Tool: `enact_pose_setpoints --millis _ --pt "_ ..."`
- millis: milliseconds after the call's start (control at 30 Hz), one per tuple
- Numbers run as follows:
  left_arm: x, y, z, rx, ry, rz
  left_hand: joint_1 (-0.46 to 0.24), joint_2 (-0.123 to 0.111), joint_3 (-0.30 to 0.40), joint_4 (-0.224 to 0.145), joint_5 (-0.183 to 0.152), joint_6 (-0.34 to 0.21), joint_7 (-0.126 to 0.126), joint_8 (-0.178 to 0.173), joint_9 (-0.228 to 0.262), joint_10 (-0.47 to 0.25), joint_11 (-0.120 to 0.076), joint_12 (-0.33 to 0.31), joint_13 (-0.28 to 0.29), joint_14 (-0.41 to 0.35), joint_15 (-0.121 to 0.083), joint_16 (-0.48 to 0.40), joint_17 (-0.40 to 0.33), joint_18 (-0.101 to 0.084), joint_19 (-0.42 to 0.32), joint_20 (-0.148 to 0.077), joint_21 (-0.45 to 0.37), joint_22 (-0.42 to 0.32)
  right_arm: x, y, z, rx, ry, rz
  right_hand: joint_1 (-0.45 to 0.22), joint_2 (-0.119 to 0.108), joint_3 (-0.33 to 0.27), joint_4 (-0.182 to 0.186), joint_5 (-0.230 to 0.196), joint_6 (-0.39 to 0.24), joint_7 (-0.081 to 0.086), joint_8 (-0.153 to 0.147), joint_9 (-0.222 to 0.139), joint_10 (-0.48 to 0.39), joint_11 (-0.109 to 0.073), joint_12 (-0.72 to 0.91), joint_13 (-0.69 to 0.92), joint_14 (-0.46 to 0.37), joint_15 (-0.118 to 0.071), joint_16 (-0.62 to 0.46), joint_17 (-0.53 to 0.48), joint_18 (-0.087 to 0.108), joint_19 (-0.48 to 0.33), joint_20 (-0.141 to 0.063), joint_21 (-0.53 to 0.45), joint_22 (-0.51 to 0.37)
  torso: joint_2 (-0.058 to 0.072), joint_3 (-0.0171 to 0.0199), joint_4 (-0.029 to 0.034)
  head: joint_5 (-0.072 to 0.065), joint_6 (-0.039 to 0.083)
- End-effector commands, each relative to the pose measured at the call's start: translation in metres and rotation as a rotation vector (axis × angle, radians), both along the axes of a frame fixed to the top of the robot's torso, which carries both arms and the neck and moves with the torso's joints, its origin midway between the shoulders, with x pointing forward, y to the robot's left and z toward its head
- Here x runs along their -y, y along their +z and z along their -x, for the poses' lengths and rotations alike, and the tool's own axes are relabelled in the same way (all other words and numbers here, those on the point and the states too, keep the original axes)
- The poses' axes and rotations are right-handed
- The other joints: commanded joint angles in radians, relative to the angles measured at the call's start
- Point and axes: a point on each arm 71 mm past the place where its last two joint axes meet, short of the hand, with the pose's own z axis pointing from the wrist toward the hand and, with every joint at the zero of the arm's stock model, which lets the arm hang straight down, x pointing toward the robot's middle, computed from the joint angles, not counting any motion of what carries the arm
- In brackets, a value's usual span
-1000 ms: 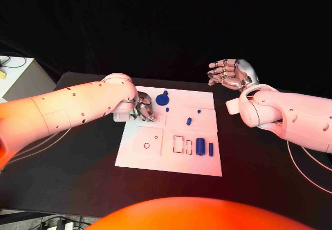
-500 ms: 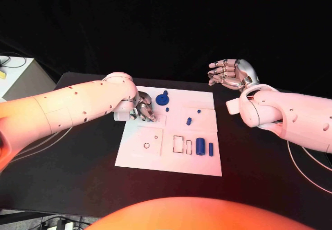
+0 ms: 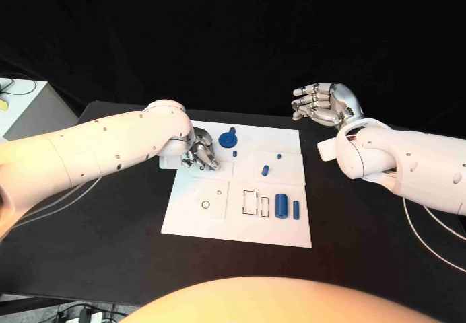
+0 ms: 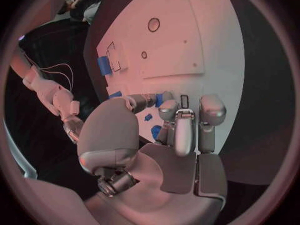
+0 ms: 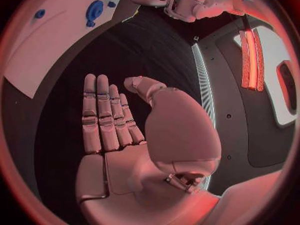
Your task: Assemble the parts on the task board
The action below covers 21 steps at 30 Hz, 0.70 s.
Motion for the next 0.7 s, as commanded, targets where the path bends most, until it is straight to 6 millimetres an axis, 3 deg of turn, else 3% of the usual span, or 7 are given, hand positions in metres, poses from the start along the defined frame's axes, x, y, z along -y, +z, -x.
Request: enact_pose_setpoints --millis 33,700 --pt "-0.0002 0.0037 0.0000 -0.028 0.002 0.005 0.005 0.012 0.208 -0.213 0.007 0.003 -0.010 0.000 0.002 0.002 0.002 -0.001 0.001 0.067 0.003 -0.006 0.137 -0.007 -0.007 0.000 -0.003 -0.001 -0.0017 -0.0002 0.0004 0.002 0.020 -0.001 -0.001 0.006 0.000 -0.005 0.004 -0.008 0.045 0.000 -0.001 -0.001 0.006 -0.006 -0.001 0.003 0.005 -0.003 -0.002 0.006 0.001 0.005 -0.005 -0.001 0.000 0.0000 0.0002 0.001 0.000" --pt "0.0017 0.0127 -0.0044 -0.149 -0.019 0.034 0.005 0.013 0.210 -0.232 0.012 0.006 -0.010 -0.002 0.004 0.006 0.002 0.001 0.010 0.071 0.003 -0.002 0.148 -0.008 -0.004 0.000 -0.001 0.004 -0.0024 -0.0017 0.0001 -0.006 0.025 -0.002 0.000 0.006 0.001 -0.008 0.007 -0.008 0.045 0.000 -0.002 -0.001 0.006 -0.007 -0.001 0.003 0.005 -0.005 -0.002 0.006 0.001 0.004 -0.005 -0.002 0.000 0.0013 0.0005 0.003 0.000"
